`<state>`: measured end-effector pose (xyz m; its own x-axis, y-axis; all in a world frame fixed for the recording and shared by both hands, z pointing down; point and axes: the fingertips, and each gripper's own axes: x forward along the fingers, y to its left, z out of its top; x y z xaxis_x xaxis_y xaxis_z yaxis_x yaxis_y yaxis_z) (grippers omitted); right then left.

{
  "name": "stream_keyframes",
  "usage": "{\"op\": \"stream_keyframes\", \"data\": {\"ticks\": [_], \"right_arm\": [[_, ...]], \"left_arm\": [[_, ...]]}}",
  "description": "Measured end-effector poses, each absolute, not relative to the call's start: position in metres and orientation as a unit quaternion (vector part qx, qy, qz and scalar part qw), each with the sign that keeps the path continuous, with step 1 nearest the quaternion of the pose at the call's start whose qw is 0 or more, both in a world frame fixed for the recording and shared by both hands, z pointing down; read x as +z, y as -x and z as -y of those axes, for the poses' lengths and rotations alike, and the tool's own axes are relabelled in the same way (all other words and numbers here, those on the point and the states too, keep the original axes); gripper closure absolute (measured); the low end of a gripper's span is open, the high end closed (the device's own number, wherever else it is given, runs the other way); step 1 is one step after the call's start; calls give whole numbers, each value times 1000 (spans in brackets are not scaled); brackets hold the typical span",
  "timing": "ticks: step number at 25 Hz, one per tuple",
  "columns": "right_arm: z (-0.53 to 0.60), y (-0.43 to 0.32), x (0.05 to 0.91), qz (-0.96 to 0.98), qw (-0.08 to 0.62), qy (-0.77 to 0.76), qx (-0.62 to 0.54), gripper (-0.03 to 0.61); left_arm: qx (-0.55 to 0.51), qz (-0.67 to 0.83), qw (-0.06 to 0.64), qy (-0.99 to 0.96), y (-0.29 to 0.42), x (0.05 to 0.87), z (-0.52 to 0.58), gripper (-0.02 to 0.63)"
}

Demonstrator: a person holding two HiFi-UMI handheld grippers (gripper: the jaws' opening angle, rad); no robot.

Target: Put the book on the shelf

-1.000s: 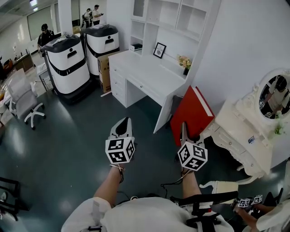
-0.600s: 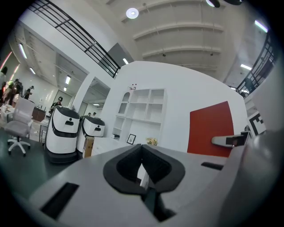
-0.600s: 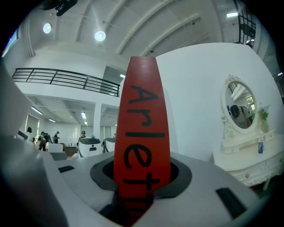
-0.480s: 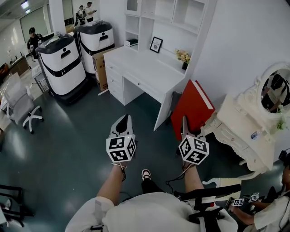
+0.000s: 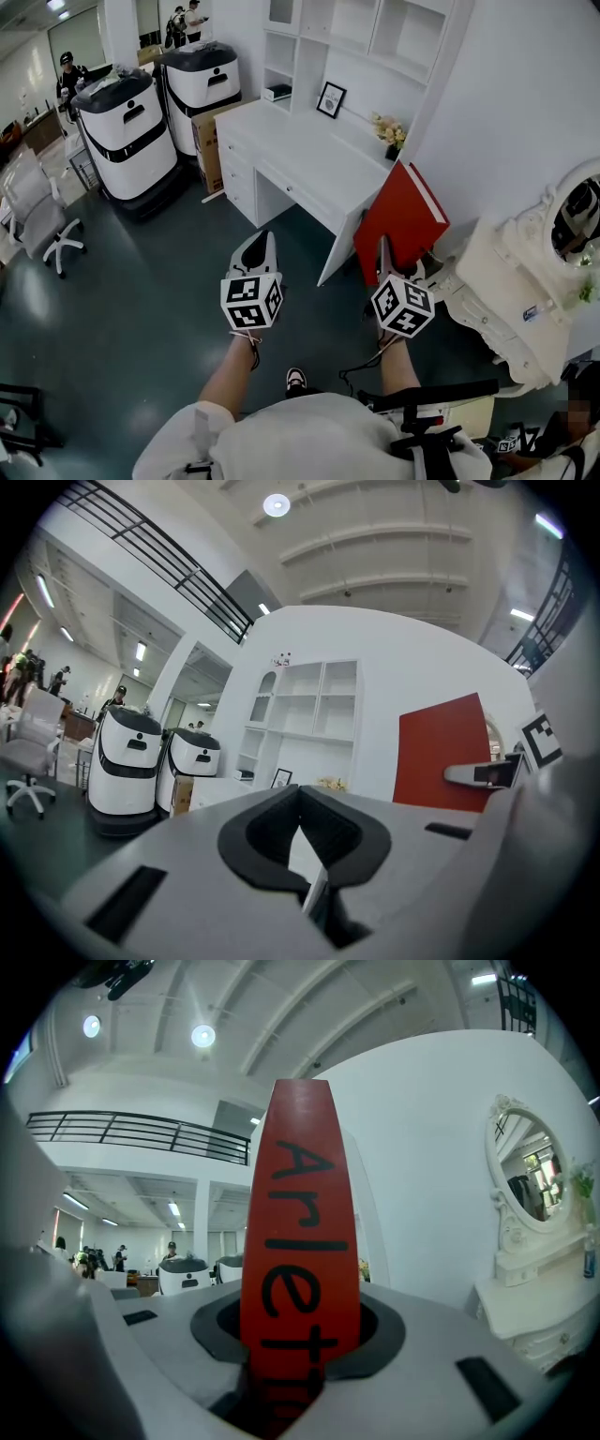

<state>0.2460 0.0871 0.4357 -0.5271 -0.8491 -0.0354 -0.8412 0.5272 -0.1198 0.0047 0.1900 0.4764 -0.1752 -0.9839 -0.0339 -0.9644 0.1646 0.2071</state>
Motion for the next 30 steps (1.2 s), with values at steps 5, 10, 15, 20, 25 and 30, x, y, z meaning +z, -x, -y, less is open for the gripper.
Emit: {"op": "stream_keyframes", "data": {"ticks": [5,10,15,20,25,30], "right_arm": [[-39,-234,434,-875,43,481,-44,407],[10,-233,433,-873,49,482,-51,407],[47,-227,435,-875,51,479,-55,407],[78,-226,434,-875,56,477,-61,407],[102,-223,435,-872,53,482,-66,407],[123,-216,443,-865,53,494,-75,407]], "left_arm": [[-88,760,56,-641,4,475,-141,606],[-78,759,54,-644,6,476,-94,606],[-71,757,55,-647,11,475,-58,606],[-64,754,58,-651,15,476,-30,606],[-59,753,62,-652,23,477,-4,606],[-65,735,52,-673,28,473,25,606]]}}
